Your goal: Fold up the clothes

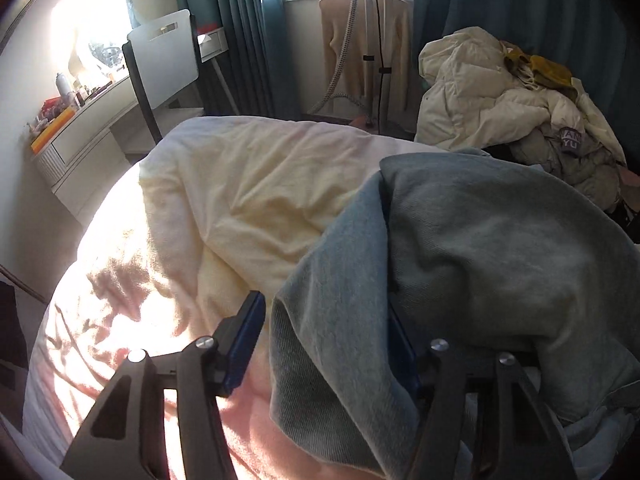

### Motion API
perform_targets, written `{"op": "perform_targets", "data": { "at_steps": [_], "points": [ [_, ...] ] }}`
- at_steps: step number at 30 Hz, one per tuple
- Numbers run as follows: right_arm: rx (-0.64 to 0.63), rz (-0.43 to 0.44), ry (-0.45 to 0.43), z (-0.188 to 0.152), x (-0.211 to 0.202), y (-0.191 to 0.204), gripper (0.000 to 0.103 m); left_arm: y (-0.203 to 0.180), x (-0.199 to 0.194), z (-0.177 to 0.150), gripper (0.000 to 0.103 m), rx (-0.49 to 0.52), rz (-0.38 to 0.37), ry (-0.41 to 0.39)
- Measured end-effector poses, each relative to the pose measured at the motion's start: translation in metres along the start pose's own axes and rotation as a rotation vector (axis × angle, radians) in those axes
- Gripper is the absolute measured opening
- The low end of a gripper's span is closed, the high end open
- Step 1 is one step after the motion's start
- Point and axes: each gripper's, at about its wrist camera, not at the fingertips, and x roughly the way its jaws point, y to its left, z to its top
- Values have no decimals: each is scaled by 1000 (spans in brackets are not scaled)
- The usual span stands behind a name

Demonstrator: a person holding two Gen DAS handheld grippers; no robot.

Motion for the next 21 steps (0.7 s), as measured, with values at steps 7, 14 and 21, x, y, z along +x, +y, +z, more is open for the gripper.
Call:
{"op": "perform_targets", "data": {
  "at_steps": [7,14,21],
  "points": [
    [-23,19,-17,-5,21,12,67,-2,-15,-7,4,70,-22,-55],
    [-43,29,-49,-6,-1,12,65,25,-95,-40,4,53,-76,-169],
    [-47,36,-98,-3,-37,9,65,59,-180,-115,4,-47,-213,-212]
  ]
}}
